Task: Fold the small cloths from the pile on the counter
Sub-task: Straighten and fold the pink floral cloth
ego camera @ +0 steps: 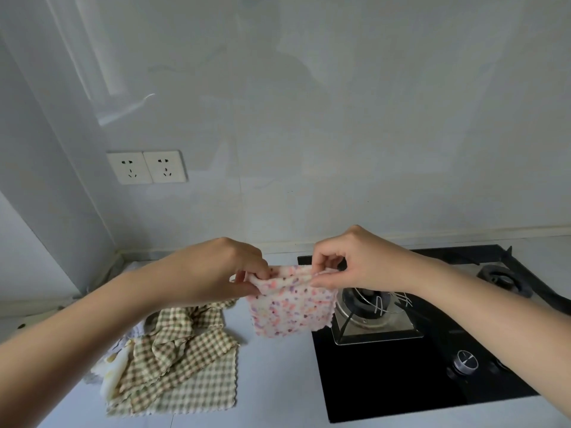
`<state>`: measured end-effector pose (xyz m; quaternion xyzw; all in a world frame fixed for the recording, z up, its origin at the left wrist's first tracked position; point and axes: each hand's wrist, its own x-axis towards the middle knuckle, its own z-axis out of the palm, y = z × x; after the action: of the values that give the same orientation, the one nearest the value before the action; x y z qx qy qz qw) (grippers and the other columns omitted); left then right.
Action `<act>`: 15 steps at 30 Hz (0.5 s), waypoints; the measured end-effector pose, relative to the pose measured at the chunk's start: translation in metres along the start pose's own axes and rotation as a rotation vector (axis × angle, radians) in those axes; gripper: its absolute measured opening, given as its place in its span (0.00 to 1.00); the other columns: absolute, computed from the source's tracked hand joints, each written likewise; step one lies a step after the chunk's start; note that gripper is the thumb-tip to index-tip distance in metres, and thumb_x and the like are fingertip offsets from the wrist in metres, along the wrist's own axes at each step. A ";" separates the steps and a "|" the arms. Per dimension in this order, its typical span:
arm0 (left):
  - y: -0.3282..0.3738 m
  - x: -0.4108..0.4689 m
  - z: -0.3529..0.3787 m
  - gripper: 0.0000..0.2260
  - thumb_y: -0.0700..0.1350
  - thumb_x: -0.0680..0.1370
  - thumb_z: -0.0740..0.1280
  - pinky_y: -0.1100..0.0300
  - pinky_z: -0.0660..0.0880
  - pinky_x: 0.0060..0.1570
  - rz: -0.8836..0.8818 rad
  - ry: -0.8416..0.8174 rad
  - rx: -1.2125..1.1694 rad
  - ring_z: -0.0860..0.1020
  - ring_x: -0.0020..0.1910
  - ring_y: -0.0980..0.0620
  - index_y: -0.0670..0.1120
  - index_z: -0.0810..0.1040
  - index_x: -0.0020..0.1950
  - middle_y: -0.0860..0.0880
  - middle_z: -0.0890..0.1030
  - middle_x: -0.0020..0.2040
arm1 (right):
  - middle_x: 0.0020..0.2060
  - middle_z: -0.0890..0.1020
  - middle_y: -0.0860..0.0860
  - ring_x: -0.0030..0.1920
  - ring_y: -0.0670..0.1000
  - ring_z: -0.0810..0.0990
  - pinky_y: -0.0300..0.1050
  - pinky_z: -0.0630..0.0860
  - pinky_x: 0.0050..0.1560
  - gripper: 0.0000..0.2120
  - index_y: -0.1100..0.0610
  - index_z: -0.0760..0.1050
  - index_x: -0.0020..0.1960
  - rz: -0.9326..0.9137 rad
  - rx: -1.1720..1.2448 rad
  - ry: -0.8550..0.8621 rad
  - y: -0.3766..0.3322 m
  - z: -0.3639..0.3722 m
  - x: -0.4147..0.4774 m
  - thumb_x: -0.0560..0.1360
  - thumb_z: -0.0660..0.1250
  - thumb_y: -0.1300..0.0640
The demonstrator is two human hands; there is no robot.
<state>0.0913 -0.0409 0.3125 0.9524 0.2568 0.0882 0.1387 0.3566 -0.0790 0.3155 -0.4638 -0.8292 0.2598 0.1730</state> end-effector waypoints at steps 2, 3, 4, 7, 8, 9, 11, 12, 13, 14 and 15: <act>-0.004 0.001 0.000 0.03 0.51 0.75 0.71 0.64 0.74 0.38 0.005 -0.015 0.009 0.77 0.41 0.62 0.54 0.80 0.48 0.61 0.76 0.42 | 0.37 0.83 0.46 0.40 0.49 0.81 0.53 0.77 0.48 0.04 0.50 0.80 0.41 0.008 -0.009 -0.005 0.000 -0.001 0.001 0.72 0.75 0.53; -0.006 0.001 0.000 0.05 0.52 0.75 0.71 0.63 0.75 0.38 0.005 -0.018 0.021 0.77 0.41 0.62 0.54 0.81 0.49 0.61 0.76 0.42 | 0.37 0.83 0.46 0.40 0.49 0.81 0.54 0.77 0.48 0.04 0.50 0.80 0.41 0.013 -0.017 -0.005 0.001 -0.001 0.002 0.72 0.75 0.54; -0.008 0.001 0.001 0.06 0.54 0.75 0.71 0.62 0.74 0.37 0.006 -0.019 0.031 0.77 0.40 0.62 0.54 0.81 0.49 0.60 0.76 0.42 | 0.37 0.83 0.45 0.40 0.49 0.81 0.54 0.77 0.49 0.04 0.49 0.79 0.42 0.020 -0.018 -0.004 0.002 -0.001 0.002 0.72 0.74 0.55; -0.010 0.002 0.004 0.09 0.56 0.74 0.71 0.69 0.69 0.34 0.019 -0.016 0.070 0.76 0.37 0.60 0.51 0.78 0.41 0.58 0.76 0.38 | 0.41 0.83 0.44 0.44 0.46 0.82 0.50 0.78 0.53 0.08 0.47 0.79 0.49 0.045 0.039 0.048 0.007 0.000 0.002 0.72 0.74 0.56; -0.010 0.003 0.006 0.11 0.56 0.74 0.71 0.70 0.68 0.34 0.018 -0.017 0.087 0.75 0.37 0.59 0.50 0.76 0.40 0.57 0.75 0.37 | 0.43 0.83 0.44 0.46 0.46 0.82 0.49 0.79 0.55 0.11 0.46 0.79 0.52 0.067 0.075 0.078 0.009 0.001 0.003 0.72 0.74 0.56; -0.009 0.005 0.008 0.12 0.55 0.73 0.72 0.68 0.68 0.35 0.009 -0.022 0.100 0.74 0.37 0.58 0.49 0.75 0.40 0.56 0.75 0.37 | 0.44 0.84 0.45 0.47 0.46 0.83 0.49 0.79 0.56 0.13 0.45 0.80 0.54 0.096 0.119 0.101 0.011 0.003 0.004 0.72 0.74 0.56; -0.008 0.009 0.011 0.12 0.54 0.73 0.73 0.63 0.70 0.37 -0.031 -0.024 0.092 0.74 0.39 0.56 0.47 0.74 0.42 0.55 0.77 0.39 | 0.44 0.85 0.47 0.47 0.48 0.83 0.49 0.80 0.55 0.09 0.48 0.82 0.50 0.156 0.254 0.132 0.012 0.004 0.006 0.72 0.73 0.59; -0.008 0.010 0.012 0.11 0.52 0.73 0.73 0.60 0.71 0.38 -0.055 -0.011 0.060 0.75 0.39 0.56 0.48 0.74 0.43 0.55 0.78 0.39 | 0.42 0.85 0.47 0.46 0.49 0.83 0.47 0.80 0.52 0.07 0.49 0.82 0.46 0.180 0.335 0.150 0.012 0.004 0.006 0.73 0.72 0.61; -0.008 0.011 0.013 0.10 0.51 0.73 0.74 0.60 0.72 0.39 -0.073 0.009 0.003 0.76 0.40 0.57 0.49 0.74 0.43 0.55 0.79 0.41 | 0.40 0.84 0.47 0.44 0.47 0.82 0.45 0.77 0.50 0.07 0.51 0.81 0.43 0.200 0.414 0.168 0.013 0.004 0.006 0.74 0.70 0.63; -0.007 0.012 0.013 0.09 0.49 0.72 0.75 0.62 0.73 0.40 -0.083 0.028 -0.064 0.77 0.41 0.58 0.50 0.76 0.45 0.57 0.80 0.43 | 0.39 0.83 0.47 0.44 0.46 0.81 0.43 0.75 0.50 0.07 0.52 0.80 0.43 0.218 0.489 0.180 0.014 0.005 0.007 0.75 0.69 0.64; -0.005 0.015 0.013 0.08 0.48 0.72 0.75 0.64 0.74 0.42 -0.089 0.038 -0.131 0.79 0.44 0.59 0.51 0.78 0.48 0.61 0.81 0.48 | 0.40 0.82 0.47 0.45 0.45 0.80 0.42 0.74 0.50 0.07 0.53 0.79 0.43 0.231 0.560 0.187 0.015 0.006 0.007 0.76 0.67 0.64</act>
<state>0.1042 -0.0317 0.3000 0.9272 0.2950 0.1166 0.1993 0.3602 -0.0685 0.3022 -0.5110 -0.6479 0.4522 0.3387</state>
